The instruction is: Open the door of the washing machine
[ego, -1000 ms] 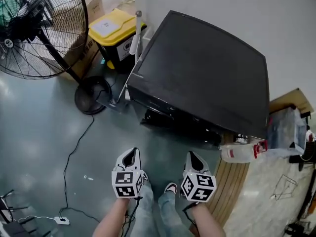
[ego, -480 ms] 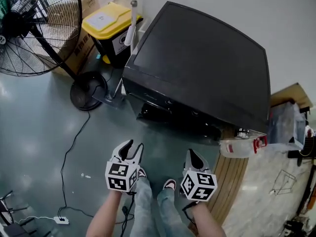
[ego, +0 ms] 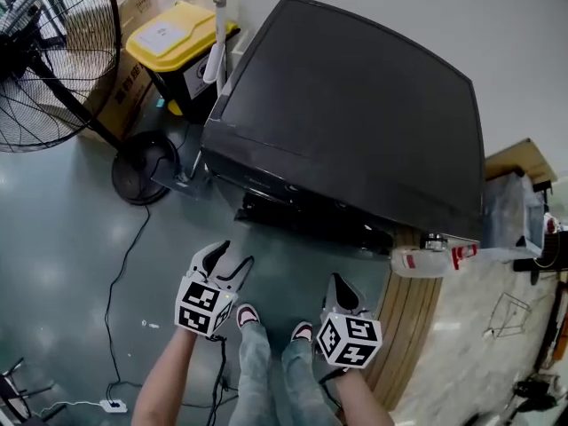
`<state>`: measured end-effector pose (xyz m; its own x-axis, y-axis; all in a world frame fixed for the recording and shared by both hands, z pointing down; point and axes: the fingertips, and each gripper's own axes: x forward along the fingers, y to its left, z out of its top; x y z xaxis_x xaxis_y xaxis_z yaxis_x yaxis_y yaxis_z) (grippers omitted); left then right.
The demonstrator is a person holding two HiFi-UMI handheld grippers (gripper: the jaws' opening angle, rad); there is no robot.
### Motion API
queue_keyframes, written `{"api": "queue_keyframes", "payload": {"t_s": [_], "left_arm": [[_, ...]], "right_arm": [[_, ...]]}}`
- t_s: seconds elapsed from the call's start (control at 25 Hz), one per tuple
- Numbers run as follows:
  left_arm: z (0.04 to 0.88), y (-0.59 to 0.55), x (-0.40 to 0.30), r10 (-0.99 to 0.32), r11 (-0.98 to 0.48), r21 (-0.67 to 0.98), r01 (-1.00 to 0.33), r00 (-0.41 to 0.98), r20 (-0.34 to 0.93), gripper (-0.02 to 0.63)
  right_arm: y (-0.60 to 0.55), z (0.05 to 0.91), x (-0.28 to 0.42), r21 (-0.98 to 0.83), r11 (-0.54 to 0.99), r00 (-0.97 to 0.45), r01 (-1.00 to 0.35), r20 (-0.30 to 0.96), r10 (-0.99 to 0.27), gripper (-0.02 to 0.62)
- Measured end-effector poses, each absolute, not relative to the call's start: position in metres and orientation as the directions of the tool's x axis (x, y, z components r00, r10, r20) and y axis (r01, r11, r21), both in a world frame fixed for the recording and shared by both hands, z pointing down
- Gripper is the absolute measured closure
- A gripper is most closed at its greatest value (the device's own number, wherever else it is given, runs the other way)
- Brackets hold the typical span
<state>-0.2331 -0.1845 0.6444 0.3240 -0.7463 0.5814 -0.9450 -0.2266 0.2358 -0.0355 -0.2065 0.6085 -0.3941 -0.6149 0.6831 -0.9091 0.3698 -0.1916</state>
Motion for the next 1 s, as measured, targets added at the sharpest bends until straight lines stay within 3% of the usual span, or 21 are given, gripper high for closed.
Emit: {"api": "queue_keyframes", "payload": {"t_s": [0.24, 0.72, 1.0], "left_arm": [[0.669, -0.205, -0.232, -0.686, -0.431, 0.122, -0.894, 0.412, 0.599, 0.367], [0.721, -0.254, -0.248, -0.61, -0.544, 0.083, -0.835, 0.461, 0.645, 0.367], [0.744, -0.262, -0.245, -0.494, -0.624, 0.121, -0.772, 0.509, 0.705, 0.368]], "right_arm": [[-0.206, 0.621, -0.031, -0.187, 0.327, -0.361, -0.926, 0.69, -0.627, 0.591], [-0.201, 0.642, -0.015, -0.191, 0.239, -0.302, -0.952, 0.717, -0.629, 0.591], [-0.195, 0.654, -0.017, -0.185, 0.245, -0.3, -0.952, 0.734, -0.61, 0.591]]}}
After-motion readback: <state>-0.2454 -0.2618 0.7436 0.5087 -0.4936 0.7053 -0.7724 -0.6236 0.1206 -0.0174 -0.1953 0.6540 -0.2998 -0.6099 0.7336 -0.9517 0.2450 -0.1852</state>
